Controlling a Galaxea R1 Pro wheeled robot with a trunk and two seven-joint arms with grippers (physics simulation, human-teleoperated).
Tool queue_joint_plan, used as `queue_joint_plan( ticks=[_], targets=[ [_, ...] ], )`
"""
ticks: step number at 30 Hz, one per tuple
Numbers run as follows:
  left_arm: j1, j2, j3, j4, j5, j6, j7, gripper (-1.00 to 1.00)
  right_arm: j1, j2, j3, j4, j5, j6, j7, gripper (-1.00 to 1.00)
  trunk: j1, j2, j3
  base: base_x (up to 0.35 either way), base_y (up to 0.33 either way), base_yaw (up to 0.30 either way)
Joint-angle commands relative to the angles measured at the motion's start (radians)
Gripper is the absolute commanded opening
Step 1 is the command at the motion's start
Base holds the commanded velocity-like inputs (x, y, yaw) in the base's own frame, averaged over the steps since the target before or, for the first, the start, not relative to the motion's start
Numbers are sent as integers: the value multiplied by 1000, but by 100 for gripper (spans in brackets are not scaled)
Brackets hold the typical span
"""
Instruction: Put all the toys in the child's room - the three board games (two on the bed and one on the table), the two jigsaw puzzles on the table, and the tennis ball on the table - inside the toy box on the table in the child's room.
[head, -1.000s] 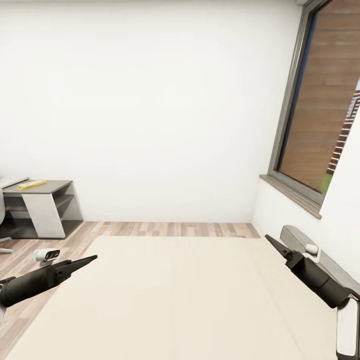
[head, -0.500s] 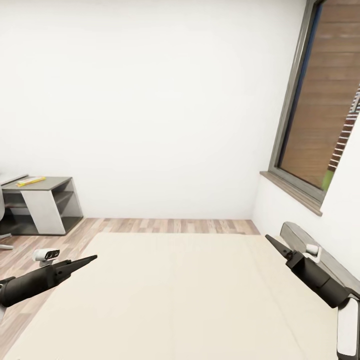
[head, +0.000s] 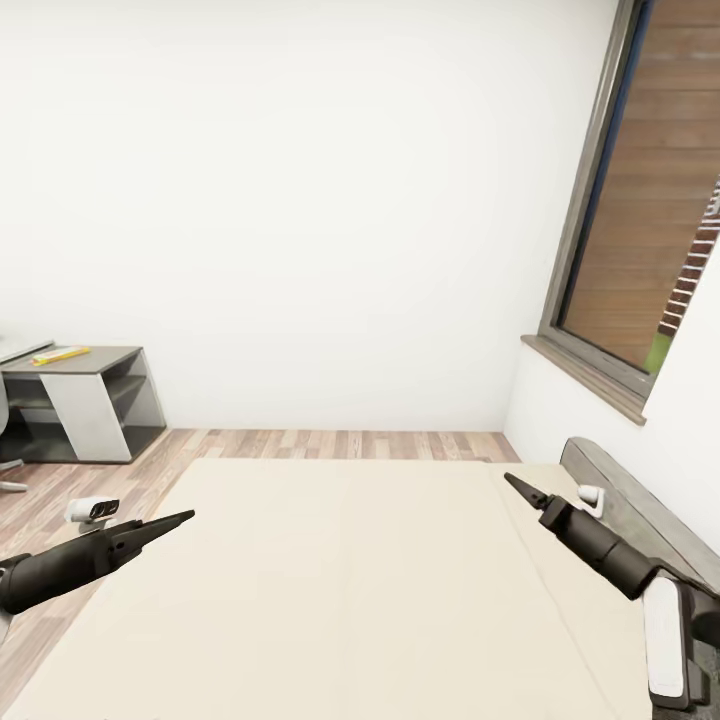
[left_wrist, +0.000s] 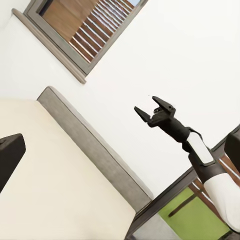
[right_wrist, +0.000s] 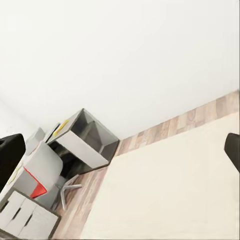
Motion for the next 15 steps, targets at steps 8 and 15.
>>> queue_joint_plan(
  ticks=[8,15],
  targets=[
    [-1,1,1,1,0,11,-1,100,-6,-2,118,61,-2,7,-319,100,0,-2,-15,0,0,0],
    [-1,1,0,1,0,11,0,100,-55,-1,174,201,0,19,-586,100,0,-2,-26,0,0,0]
  ],
)
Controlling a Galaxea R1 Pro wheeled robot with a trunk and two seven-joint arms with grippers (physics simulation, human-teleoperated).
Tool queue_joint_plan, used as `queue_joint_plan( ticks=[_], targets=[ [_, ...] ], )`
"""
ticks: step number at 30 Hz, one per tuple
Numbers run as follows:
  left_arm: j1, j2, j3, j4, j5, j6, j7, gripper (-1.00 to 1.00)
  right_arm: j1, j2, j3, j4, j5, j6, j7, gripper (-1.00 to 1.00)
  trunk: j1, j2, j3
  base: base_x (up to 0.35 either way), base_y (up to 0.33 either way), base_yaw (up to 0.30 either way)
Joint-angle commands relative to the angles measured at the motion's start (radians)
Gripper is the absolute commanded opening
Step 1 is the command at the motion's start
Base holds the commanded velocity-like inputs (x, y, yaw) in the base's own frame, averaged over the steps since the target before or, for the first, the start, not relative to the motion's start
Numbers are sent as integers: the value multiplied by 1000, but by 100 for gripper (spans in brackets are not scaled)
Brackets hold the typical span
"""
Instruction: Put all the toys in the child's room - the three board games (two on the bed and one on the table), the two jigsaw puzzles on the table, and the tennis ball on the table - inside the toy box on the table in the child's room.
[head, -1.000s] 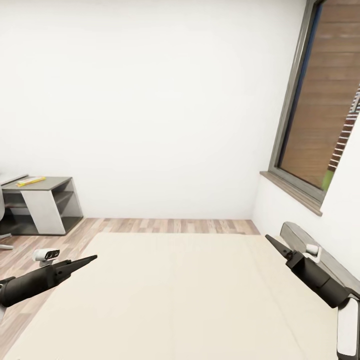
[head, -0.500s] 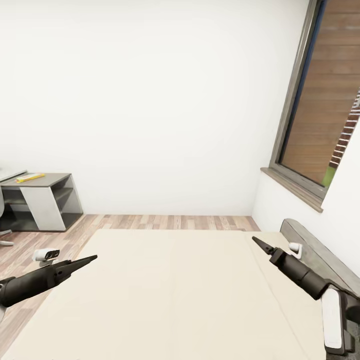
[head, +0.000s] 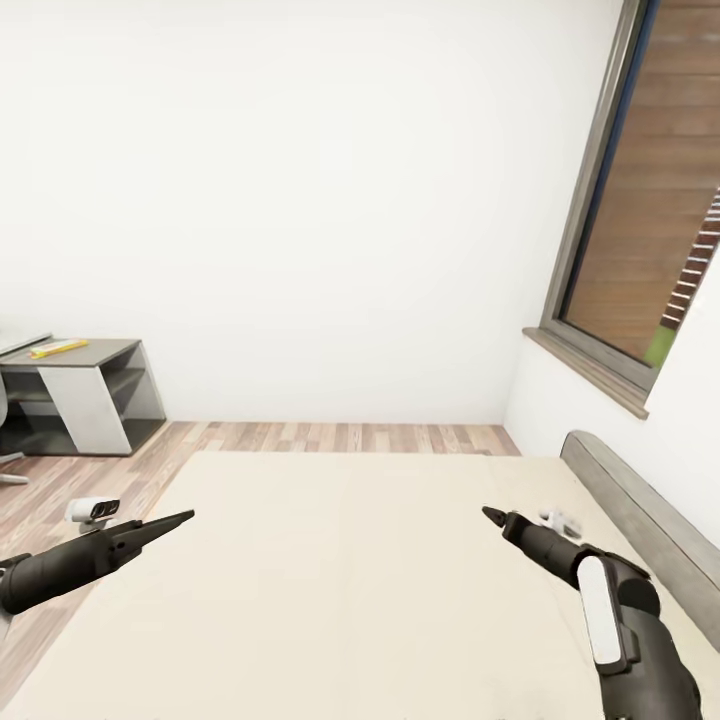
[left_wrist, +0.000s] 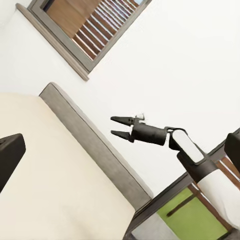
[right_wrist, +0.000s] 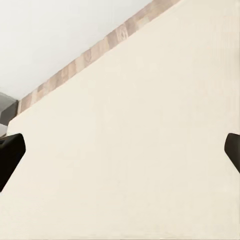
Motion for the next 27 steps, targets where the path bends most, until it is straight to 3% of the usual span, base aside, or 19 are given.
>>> queue_joint_plan(
  ticks=[1,4,7,19,27],
  targets=[
    [-1,0,0,0,0,11,-3,100,-19,1,2,42,5,5,-43,100,0,-2,-3,0,0,0],
    [-1,0,-1,0,-1,11,-3,100,-69,-1,9,157,6,-3,-145,100,0,-2,-8,0,0,0],
    [-1,0,-1,0,-1,11,-3,100,-110,-5,12,239,8,-6,-194,100,0,-2,-13,0,0,0],
    [-1,-1,-4,12,-6,11,2,100,-150,-34,25,365,14,-35,-224,100,0,-2,-33,0,0,0],
    [-1,-2,-6,17,-9,11,3,100,-163,-33,39,397,99,-47,-237,100,0,-2,-45,0,0,0]
  ],
)
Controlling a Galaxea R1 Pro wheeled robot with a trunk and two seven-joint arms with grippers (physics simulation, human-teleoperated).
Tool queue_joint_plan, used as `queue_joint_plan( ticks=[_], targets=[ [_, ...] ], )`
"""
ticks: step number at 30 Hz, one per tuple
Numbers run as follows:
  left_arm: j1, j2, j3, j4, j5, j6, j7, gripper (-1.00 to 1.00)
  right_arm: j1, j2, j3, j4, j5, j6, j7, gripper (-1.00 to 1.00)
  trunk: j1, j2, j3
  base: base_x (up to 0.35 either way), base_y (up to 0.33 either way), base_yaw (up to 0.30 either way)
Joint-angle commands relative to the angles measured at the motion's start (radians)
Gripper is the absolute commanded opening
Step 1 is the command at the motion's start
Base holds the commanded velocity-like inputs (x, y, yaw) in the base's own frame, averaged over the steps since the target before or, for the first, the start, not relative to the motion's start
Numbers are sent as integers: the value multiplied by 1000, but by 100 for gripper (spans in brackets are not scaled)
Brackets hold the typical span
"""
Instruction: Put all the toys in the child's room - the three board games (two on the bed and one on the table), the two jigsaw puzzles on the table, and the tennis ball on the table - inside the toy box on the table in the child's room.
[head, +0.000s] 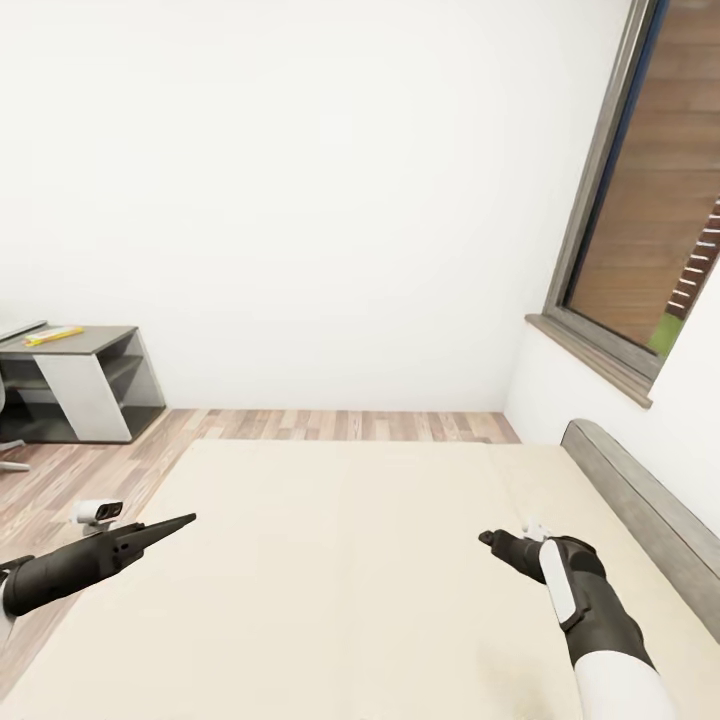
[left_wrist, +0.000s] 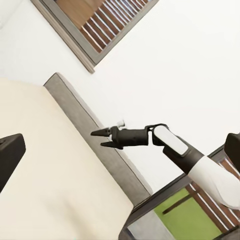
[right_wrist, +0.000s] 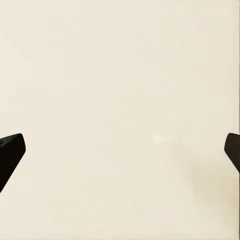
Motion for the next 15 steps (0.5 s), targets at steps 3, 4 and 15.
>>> queue_joint_plan(
  ticks=[3,4,15],
  targets=[
    [-1,0,0,0,0,11,-4,100,-1,2,-3,-1,5,5,-1,100,0,-1,-3,0,0,0],
    [-1,0,0,0,0,11,-4,100,-1,3,-3,-1,7,5,0,100,0,-1,-4,0,0,0],
    [-1,0,0,0,0,11,-5,100,-1,4,-3,-2,11,5,-1,100,0,-1,-4,0,0,0]
  ],
)
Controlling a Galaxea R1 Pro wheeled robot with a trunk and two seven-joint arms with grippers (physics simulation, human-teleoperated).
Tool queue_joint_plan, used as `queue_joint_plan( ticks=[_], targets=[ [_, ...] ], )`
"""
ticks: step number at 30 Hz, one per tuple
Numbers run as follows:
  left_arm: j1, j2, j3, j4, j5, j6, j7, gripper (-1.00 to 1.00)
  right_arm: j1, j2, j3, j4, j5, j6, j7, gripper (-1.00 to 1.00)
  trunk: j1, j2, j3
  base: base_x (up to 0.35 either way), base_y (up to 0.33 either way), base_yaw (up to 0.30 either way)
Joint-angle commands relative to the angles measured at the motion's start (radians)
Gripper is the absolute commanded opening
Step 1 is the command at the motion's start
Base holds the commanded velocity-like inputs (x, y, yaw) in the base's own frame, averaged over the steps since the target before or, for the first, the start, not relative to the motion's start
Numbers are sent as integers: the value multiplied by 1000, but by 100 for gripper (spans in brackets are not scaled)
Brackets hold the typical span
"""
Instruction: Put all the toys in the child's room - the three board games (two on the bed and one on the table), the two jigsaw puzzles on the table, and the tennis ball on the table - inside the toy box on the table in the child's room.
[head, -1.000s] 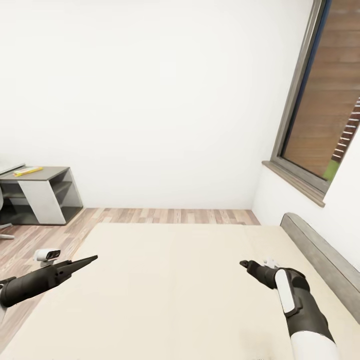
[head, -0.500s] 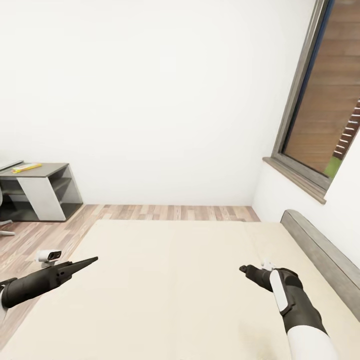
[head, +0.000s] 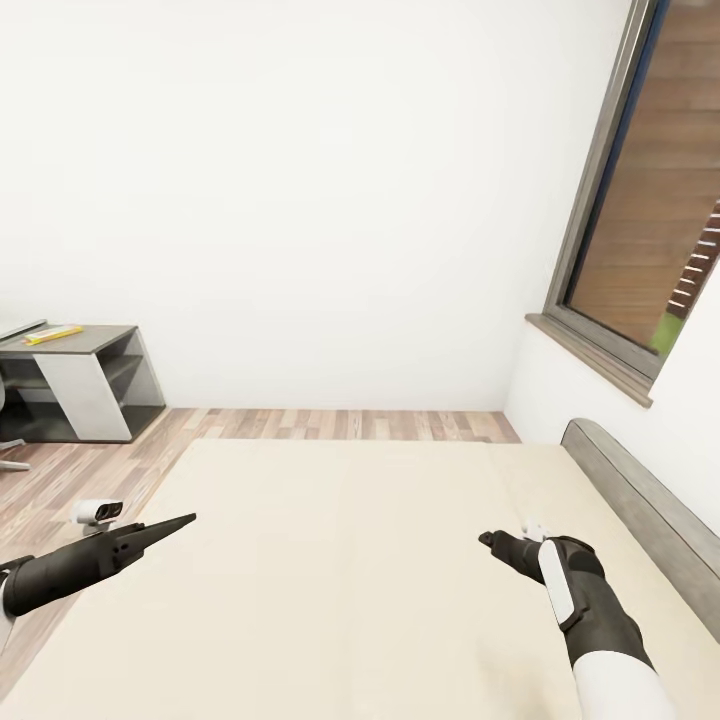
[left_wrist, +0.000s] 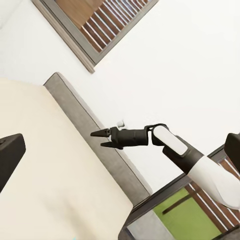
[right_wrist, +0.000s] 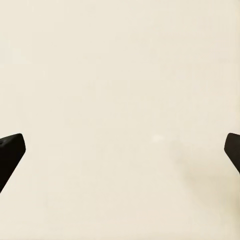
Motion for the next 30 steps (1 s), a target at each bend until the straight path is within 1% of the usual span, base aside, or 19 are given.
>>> queue_joint_plan(
  ticks=[1,14,21,30],
  targets=[
    [-1,0,0,0,0,11,-3,100,-1,2,-3,-2,-5,5,0,100,0,-1,-2,0,0,0],
    [-1,0,0,0,1,11,-3,100,-1,3,-3,-2,-5,5,-1,100,0,-1,-2,-1,0,0],
    [-1,0,0,0,0,11,-3,100,-1,4,-3,-2,-5,5,-1,100,0,-1,-2,-84,0,0],
    [-1,0,0,0,1,11,-3,100,-2,5,-3,-2,-5,5,-1,100,0,-1,-2,-11,0,0]
  ],
)
